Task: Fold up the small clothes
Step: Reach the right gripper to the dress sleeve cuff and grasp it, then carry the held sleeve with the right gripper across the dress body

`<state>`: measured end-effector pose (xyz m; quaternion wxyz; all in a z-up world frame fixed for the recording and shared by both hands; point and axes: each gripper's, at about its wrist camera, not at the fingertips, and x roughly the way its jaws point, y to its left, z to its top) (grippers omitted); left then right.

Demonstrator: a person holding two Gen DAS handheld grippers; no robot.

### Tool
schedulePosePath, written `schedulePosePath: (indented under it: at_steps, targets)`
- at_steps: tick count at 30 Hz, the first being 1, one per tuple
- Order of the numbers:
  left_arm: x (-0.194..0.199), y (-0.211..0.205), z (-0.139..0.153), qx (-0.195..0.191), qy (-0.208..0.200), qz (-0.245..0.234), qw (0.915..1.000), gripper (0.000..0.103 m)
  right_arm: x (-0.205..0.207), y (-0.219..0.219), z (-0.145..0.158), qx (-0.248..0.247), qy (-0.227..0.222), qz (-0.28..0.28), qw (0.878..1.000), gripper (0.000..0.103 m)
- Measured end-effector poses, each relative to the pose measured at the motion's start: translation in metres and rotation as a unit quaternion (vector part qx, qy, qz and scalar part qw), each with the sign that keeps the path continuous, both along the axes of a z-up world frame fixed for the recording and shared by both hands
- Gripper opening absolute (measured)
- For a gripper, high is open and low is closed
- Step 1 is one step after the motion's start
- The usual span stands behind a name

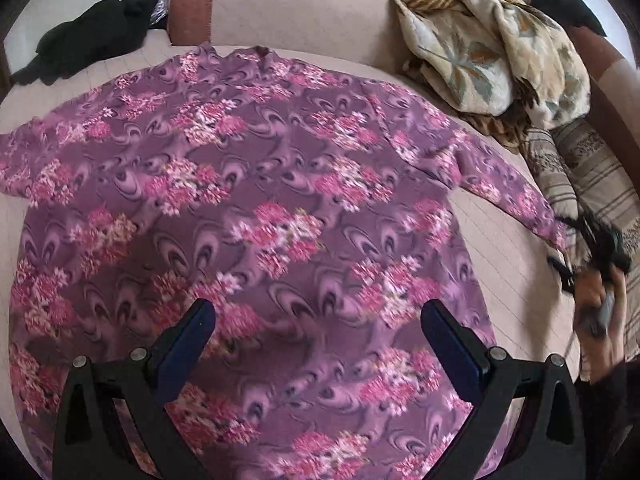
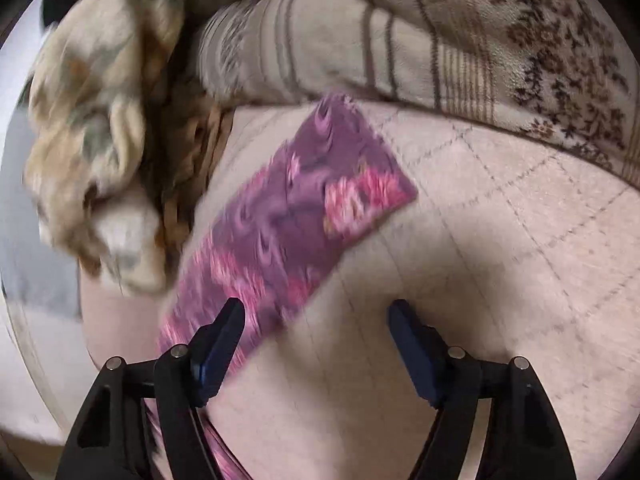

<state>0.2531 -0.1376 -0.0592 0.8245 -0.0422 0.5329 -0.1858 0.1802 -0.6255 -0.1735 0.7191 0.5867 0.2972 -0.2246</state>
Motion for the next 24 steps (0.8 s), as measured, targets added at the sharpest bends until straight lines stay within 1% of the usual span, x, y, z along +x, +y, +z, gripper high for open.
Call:
schedulePosePath:
  at_steps: [1,2,3,4,5,6,7,8,9,10,11,12,13,15,17,18,20,21,22,23,24]
  targets:
    - [-0.004,-0.001,0.001,-0.001,-0.001,-0.003,1.0000,0.102,0.004,-0.003,0.003,-0.006,-0.001,-0.005,1.000,0.076]
    - [-0.011,-0.003,0.003,0.000,-0.006,-0.008,1.0000,0.102,0.011,-0.007,0.008,-0.024,-0.005,-0.009,1.000,0.072]
    - [-0.013,-0.004,0.004,0.004,-0.009,-0.010,0.9999,0.102,0.021,-0.010,0.009,-0.040,0.002,-0.007,0.999,0.062]
    - [-0.015,-0.005,0.004,0.009,-0.012,-0.013,0.9998,0.102,0.025,-0.012,0.007,-0.044,0.014,-0.006,0.999,0.048]
    - [-0.016,-0.006,0.004,0.011,-0.015,-0.017,0.9997,0.102,0.027,-0.015,0.002,-0.048,0.027,-0.014,0.998,0.038]
    - [-0.017,-0.006,0.006,0.009,-0.019,-0.018,0.9996,0.102,0.024,-0.016,0.002,-0.055,0.032,-0.024,0.998,0.022]
    - [-0.017,-0.006,0.007,0.009,-0.021,-0.018,0.9996,0.102,0.020,-0.014,0.003,-0.059,0.030,-0.033,0.997,0.019]
    - [-0.015,-0.005,0.009,0.003,-0.019,-0.015,0.9997,0.102,0.017,-0.009,0.009,-0.058,0.019,-0.035,0.998,0.017]
    - [-0.013,-0.003,0.010,-0.004,-0.014,-0.013,0.9998,0.102,0.019,-0.002,0.020,-0.073,0.007,-0.024,0.997,0.014]
    - [-0.012,-0.001,0.010,-0.013,-0.009,-0.011,0.9998,0.102,0.020,0.003,0.034,-0.101,-0.001,-0.011,0.995,0.013]
    - [-0.011,0.002,0.011,-0.019,-0.007,-0.008,0.9997,0.102,0.023,0.019,0.062,-0.162,-0.006,0.006,0.987,0.013]
    - [-0.009,0.006,0.012,-0.020,-0.009,-0.001,0.9998,0.102,0.025,0.033,0.082,-0.198,-0.018,0.018,0.980,0.013]
    - [-0.007,0.009,0.013,-0.021,-0.009,0.005,0.9997,0.102,0.026,0.049,0.103,-0.228,-0.042,0.033,0.972,0.012]
    - [-0.001,0.017,0.018,-0.030,-0.007,0.017,0.9994,0.102,0.032,0.085,0.139,-0.274,-0.079,0.071,0.956,0.012]
    - [0.005,0.028,0.026,-0.040,-0.008,0.035,0.9986,0.102,0.038,0.137,0.173,-0.307,-0.127,0.135,0.934,0.012]
    - [0.007,0.039,0.035,-0.053,-0.011,0.049,0.9974,0.102,0.039,0.157,0.181,-0.320,-0.137,0.157,0.924,0.012]
    - [0.006,0.059,0.049,-0.069,-0.021,0.070,0.9949,0.102,0.036,0.228,0.198,-0.353,-0.167,0.237,0.890,0.012]
    - [0.005,0.068,0.054,-0.076,-0.023,0.077,0.9939,0.102,0.033,0.259,0.198,-0.361,-0.170,0.274,0.875,0.012]
    - [0.002,0.078,0.058,-0.084,-0.025,0.085,0.9925,0.102,0.026,0.285,0.195,-0.365,-0.172,0.302,0.864,0.012]
    - [-0.002,0.094,0.060,-0.096,-0.025,0.100,0.9900,0.102,0.022,0.322,0.188,-0.360,-0.173,0.346,0.849,0.012]
    - [-0.006,0.103,0.059,-0.101,-0.023,0.112,0.9883,0.102,0.020,0.349,0.179,-0.354,-0.169,0.378,0.839,0.012]
